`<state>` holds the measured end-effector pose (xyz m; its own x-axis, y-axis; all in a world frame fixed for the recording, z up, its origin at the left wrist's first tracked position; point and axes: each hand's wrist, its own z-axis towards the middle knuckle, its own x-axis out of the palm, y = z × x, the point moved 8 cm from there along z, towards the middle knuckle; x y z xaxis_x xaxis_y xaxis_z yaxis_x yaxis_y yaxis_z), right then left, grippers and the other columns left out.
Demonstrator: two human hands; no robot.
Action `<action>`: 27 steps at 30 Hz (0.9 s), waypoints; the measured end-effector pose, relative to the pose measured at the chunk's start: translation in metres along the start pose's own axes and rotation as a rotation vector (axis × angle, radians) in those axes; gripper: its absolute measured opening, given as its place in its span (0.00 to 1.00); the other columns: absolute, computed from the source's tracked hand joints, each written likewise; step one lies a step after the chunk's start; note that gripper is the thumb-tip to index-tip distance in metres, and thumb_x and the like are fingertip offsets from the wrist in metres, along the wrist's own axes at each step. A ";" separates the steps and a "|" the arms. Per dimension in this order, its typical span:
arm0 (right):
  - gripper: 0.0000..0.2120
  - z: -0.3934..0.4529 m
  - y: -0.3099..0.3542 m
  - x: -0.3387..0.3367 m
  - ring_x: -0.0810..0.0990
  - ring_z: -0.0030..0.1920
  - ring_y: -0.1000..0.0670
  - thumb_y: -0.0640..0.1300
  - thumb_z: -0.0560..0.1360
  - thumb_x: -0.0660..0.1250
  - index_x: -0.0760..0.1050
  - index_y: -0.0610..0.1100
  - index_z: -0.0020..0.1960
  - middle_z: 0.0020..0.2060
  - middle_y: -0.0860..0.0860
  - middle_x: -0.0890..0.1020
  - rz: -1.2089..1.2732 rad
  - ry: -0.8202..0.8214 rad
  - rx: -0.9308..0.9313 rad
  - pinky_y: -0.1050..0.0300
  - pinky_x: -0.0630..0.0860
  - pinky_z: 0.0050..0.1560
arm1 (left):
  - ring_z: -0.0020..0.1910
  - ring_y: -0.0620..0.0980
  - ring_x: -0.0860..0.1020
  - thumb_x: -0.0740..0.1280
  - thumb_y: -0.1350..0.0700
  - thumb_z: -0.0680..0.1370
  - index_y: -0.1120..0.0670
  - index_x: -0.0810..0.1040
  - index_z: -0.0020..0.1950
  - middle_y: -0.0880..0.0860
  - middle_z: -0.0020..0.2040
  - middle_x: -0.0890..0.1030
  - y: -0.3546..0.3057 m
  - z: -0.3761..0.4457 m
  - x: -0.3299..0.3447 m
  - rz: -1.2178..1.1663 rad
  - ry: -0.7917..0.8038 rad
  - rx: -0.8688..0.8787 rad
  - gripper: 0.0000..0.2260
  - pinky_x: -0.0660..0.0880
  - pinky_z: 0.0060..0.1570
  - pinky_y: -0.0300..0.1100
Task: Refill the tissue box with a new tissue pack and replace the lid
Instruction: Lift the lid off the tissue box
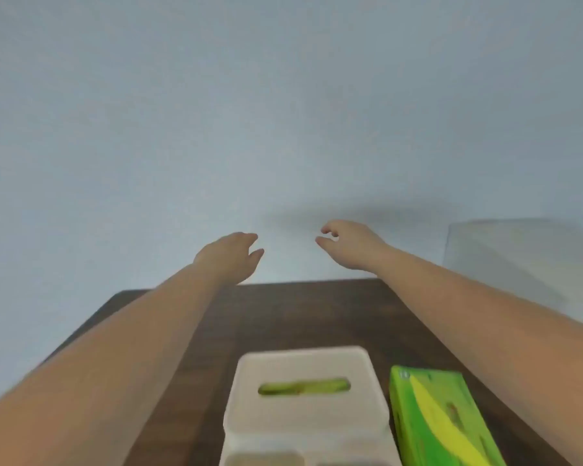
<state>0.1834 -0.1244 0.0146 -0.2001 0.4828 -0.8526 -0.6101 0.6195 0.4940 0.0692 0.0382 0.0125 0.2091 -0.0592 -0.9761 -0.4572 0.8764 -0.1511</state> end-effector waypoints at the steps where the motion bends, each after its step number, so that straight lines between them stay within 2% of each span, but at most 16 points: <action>1: 0.21 -0.009 -0.007 0.014 0.71 0.68 0.45 0.53 0.81 0.56 0.68 0.46 0.71 0.69 0.48 0.73 -0.020 0.009 0.011 0.50 0.69 0.66 | 0.74 0.52 0.65 0.52 0.47 0.83 0.51 0.62 0.77 0.50 0.76 0.66 0.007 -0.010 0.013 -0.004 0.005 -0.019 0.23 0.65 0.69 0.50; 5: 0.20 -0.069 -0.018 0.049 0.75 0.64 0.43 0.52 0.80 0.58 0.73 0.42 0.66 0.64 0.45 0.77 -0.059 0.004 0.031 0.51 0.71 0.62 | 0.70 0.53 0.70 0.53 0.45 0.82 0.52 0.68 0.73 0.50 0.72 0.72 0.028 -0.065 0.052 -0.038 -0.021 -0.040 0.22 0.70 0.64 0.50; 7: 0.19 -0.101 -0.021 0.059 0.78 0.59 0.42 0.50 0.80 0.59 0.77 0.39 0.61 0.58 0.43 0.81 -0.084 0.005 0.039 0.49 0.74 0.58 | 0.62 0.53 0.75 0.53 0.45 0.81 0.52 0.73 0.67 0.51 0.68 0.76 0.036 -0.092 0.066 -0.086 -0.024 -0.049 0.20 0.72 0.59 0.48; 9: 0.18 -0.128 -0.023 0.060 0.80 0.51 0.40 0.50 0.79 0.59 0.79 0.36 0.53 0.48 0.41 0.83 -0.113 0.005 0.094 0.50 0.77 0.49 | 0.54 0.53 0.75 0.54 0.46 0.81 0.55 0.75 0.62 0.54 0.63 0.79 0.042 -0.113 0.068 -0.141 -0.011 -0.079 0.19 0.73 0.53 0.47; 10: 0.16 -0.139 -0.026 0.059 0.79 0.46 0.40 0.49 0.79 0.59 0.78 0.37 0.48 0.42 0.43 0.81 -0.128 0.027 0.139 0.52 0.76 0.43 | 0.51 0.53 0.76 0.55 0.46 0.80 0.57 0.75 0.63 0.54 0.59 0.80 0.045 -0.122 0.069 -0.174 0.010 -0.107 0.20 0.73 0.49 0.45; 11: 0.14 -0.151 -0.029 0.060 0.78 0.42 0.41 0.48 0.78 0.60 0.76 0.39 0.43 0.37 0.45 0.79 -0.142 0.059 0.190 0.53 0.76 0.40 | 0.44 0.52 0.77 0.57 0.46 0.79 0.59 0.75 0.63 0.54 0.51 0.81 0.047 -0.133 0.071 -0.202 0.029 -0.134 0.21 0.72 0.42 0.43; 13: 0.07 -0.171 -0.035 0.062 0.78 0.38 0.41 0.43 0.74 0.64 0.75 0.39 0.42 0.35 0.44 0.78 -0.190 0.139 0.293 0.51 0.80 0.41 | 0.28 0.50 0.70 0.59 0.48 0.77 0.65 0.75 0.60 0.52 0.31 0.74 0.049 -0.149 0.074 -0.252 0.060 -0.169 0.23 0.65 0.31 0.40; 14: 0.04 -0.178 -0.036 0.062 0.77 0.36 0.41 0.40 0.72 0.66 0.76 0.39 0.42 0.35 0.44 0.79 -0.218 0.169 0.325 0.52 0.80 0.41 | 0.25 0.50 0.66 0.59 0.49 0.76 0.68 0.76 0.56 0.51 0.27 0.70 0.049 -0.155 0.074 -0.284 0.074 -0.184 0.22 0.63 0.30 0.39; 16: 0.01 -0.187 -0.036 0.059 0.74 0.34 0.42 0.36 0.67 0.68 0.77 0.39 0.39 0.35 0.44 0.77 -0.250 0.195 0.372 0.54 0.75 0.40 | 0.25 0.52 0.64 0.59 0.49 0.75 0.63 0.74 0.43 0.52 0.27 0.68 0.045 -0.165 0.076 -0.341 0.116 -0.200 0.16 0.64 0.33 0.40; 20: 0.04 -0.199 -0.031 0.067 0.70 0.36 0.44 0.36 0.69 0.68 0.73 0.40 0.39 0.37 0.45 0.73 -0.341 0.302 0.406 0.58 0.68 0.39 | 0.25 0.52 0.62 0.59 0.55 0.73 0.57 0.68 0.39 0.53 0.29 0.66 0.035 -0.176 0.087 -0.400 0.215 -0.192 0.06 0.59 0.30 0.40; 23: 0.10 -0.196 -0.029 0.061 0.69 0.30 0.47 0.38 0.71 0.66 0.69 0.39 0.33 0.32 0.47 0.70 -0.353 0.217 0.410 0.59 0.65 0.31 | 0.28 0.52 0.65 0.58 0.61 0.73 0.57 0.68 0.36 0.53 0.31 0.68 0.034 -0.176 0.083 -0.375 0.174 -0.195 0.06 0.61 0.29 0.39; 27: 0.09 -0.192 -0.017 0.052 0.73 0.38 0.45 0.37 0.72 0.61 0.68 0.41 0.33 0.33 0.48 0.71 -0.385 0.128 0.348 0.58 0.69 0.39 | 0.29 0.50 0.64 0.59 0.63 0.74 0.57 0.66 0.34 0.52 0.32 0.67 0.030 -0.177 0.073 -0.340 0.130 -0.173 0.09 0.60 0.29 0.39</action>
<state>0.0360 -0.2290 -0.0714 -0.1169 0.1141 -0.9866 -0.3716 0.9162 0.1500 -0.0822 -0.0247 -0.0909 0.2673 -0.4019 -0.8758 -0.5221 0.7035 -0.4822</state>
